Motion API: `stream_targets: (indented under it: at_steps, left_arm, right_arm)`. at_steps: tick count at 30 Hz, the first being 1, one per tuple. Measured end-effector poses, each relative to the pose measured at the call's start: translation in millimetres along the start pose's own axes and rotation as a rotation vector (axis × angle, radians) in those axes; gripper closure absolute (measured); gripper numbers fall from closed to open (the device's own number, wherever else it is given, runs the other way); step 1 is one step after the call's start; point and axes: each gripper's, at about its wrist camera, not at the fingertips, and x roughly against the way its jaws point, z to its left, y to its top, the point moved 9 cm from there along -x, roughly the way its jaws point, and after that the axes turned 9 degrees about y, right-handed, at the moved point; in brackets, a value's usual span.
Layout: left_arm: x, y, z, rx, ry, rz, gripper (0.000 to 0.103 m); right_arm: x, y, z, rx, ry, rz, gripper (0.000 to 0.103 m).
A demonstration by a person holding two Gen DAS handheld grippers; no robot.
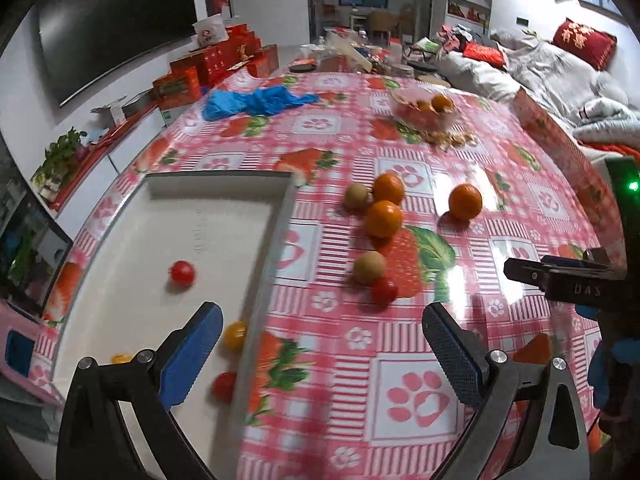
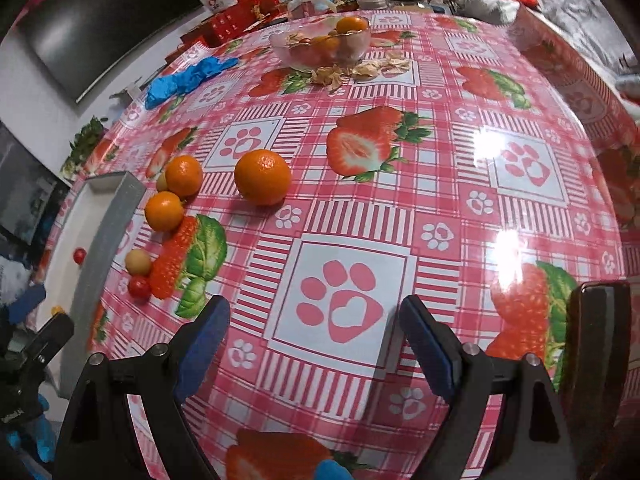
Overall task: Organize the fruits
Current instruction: 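Move the left tool toward the kiwi while the right tool approaches a mandarin orange, then grasp the kiwi with the left gripper while the right gripper grasps a mandarin orange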
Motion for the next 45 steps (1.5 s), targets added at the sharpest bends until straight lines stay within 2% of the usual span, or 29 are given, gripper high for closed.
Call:
stream_targets:
  at_steps: [3, 5, 10, 11, 12, 13, 15, 22, 23, 24, 25, 27, 29, 33, 40, 45]
  left_arm:
    - [-6, 1, -12, 0.0, -0.02, 0.014, 0.003]
    - [-10, 4, -17, -0.005, -0.018, 0.013, 0.003]
    - [-21, 11, -29, -0.005, -0.023, 0.025, 0.004]
    - [-24, 13, -31, -0.008, -0.021, 0.028, 0.006]
    - [-28, 13, -33, -0.012, -0.019, 0.038, 0.017]
    - [-33, 12, -35, -0.018, -0.019, 0.056, 0.021]
    - [-43, 11, -37, -0.011, -0.018, 0.084, 0.021]
    - [-68, 11, -37, 0.015, -0.008, 0.132, 0.022]
    - [-71, 10, -37, 0.018, -0.014, 0.142, 0.027]
    - [-75, 8, -39, 0.015, -0.023, 0.162, 0.038]
    - [-78, 6, -41, 0.012, -0.031, 0.179, 0.044]
    - [-79, 7, -43, -0.004, -0.028, 0.168, 0.046]
    - [-77, 7, -46, -0.018, -0.04, 0.166, 0.053]
    - [-76, 9, -49, -0.027, -0.056, 0.16, 0.073]
    - [-72, 11, -40, 0.033, -0.074, 0.139, 0.074]
    - [-62, 13, -32, 0.04, -0.076, 0.106, 0.074]
  right_arm:
    - [-2, -2, 3, 0.046, -0.027, -0.004, 0.013]
    - [-5, -4, 6, 0.079, -0.036, -0.002, 0.004]
    - [-9, -11, 10, 0.186, -0.11, -0.007, 0.004]
    - [-10, -13, 10, 0.205, -0.124, -0.007, 0.004]
    - [-10, -14, 10, 0.221, -0.135, -0.007, 0.004]
    - [-9, -15, 10, 0.234, -0.142, -0.008, 0.004]
    - [-8, -17, 7, 0.232, -0.136, -0.008, 0.0]
    - [-7, -18, 7, 0.244, -0.127, -0.021, 0.0]
    - [-7, -18, 7, 0.244, -0.127, -0.021, 0.0]
    - [-6, -18, 7, 0.245, -0.128, -0.022, 0.0]
    - [-7, -18, 7, 0.244, -0.127, -0.021, 0.0]
    - [-7, -18, 7, 0.244, -0.128, -0.02, 0.0]
    - [-7, -18, 6, 0.242, -0.129, -0.019, 0.0]
    - [-9, -17, 5, 0.234, -0.133, -0.002, 0.0]
    - [-9, -17, 6, 0.233, -0.135, 0.002, 0.0]
    - [-14, -10, 6, 0.213, -0.147, 0.01, 0.0]
